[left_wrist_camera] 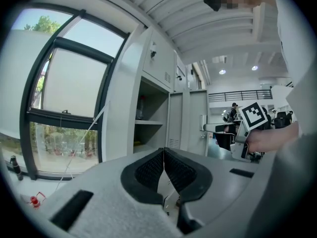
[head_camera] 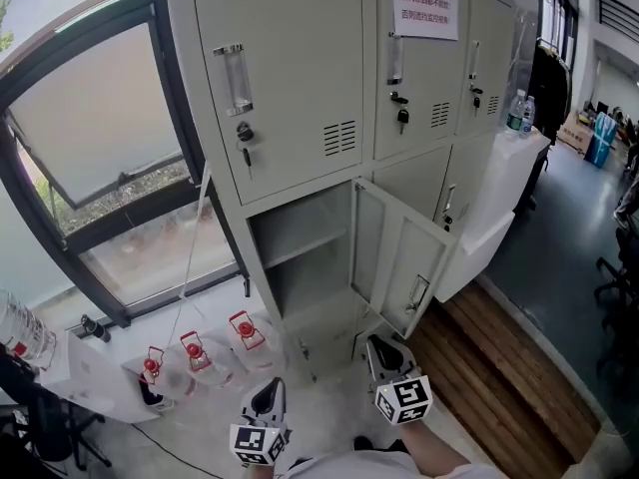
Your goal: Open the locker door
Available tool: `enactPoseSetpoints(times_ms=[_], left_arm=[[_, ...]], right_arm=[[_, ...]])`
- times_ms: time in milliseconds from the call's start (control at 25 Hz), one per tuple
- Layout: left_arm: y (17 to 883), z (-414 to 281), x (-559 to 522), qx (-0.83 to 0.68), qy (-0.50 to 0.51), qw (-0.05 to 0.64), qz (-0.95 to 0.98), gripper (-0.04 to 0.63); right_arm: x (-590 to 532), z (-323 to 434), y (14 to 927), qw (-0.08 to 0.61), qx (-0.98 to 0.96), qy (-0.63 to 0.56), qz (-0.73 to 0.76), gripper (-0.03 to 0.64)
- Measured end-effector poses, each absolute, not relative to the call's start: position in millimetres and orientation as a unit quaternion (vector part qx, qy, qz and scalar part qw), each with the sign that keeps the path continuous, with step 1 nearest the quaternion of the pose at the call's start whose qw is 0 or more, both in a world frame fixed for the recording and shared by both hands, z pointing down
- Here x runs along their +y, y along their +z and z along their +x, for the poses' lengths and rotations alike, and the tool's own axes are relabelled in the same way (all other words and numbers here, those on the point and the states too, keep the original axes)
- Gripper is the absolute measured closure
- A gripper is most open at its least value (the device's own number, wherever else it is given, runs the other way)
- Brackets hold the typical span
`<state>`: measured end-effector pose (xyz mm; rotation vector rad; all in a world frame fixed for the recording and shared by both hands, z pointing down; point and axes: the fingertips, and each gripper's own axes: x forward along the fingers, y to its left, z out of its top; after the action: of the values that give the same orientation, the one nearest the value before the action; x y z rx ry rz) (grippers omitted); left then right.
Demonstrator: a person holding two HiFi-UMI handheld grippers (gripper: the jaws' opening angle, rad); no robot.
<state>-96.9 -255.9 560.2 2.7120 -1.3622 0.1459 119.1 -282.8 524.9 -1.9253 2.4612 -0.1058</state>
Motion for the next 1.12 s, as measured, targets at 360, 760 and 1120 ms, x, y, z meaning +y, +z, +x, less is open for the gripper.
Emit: enactPoseSetpoints(times_ms=[360,760,1120], left_arm=[[547.3,-117.9,-257.6,-0.475,0.037,0.034,0.878,0.584],[542.9,-129.5,-255.2,-0.493,0.029,0.030,0.869,0.584],[541.1,-136.1,-255.4,-0.502,0.021,0.034,0.864,0.584]], right_arm=[[-269.9,68.7,522.2,0.015,0.827,-0.036,-0.560,0.598],[-269.1,46.4,523.1,0.019,0.843,-0.040,-0.536,0.600],[-269.7,39.8,524.0,0.017,0.848,-0.041,-0.528,0.600]])
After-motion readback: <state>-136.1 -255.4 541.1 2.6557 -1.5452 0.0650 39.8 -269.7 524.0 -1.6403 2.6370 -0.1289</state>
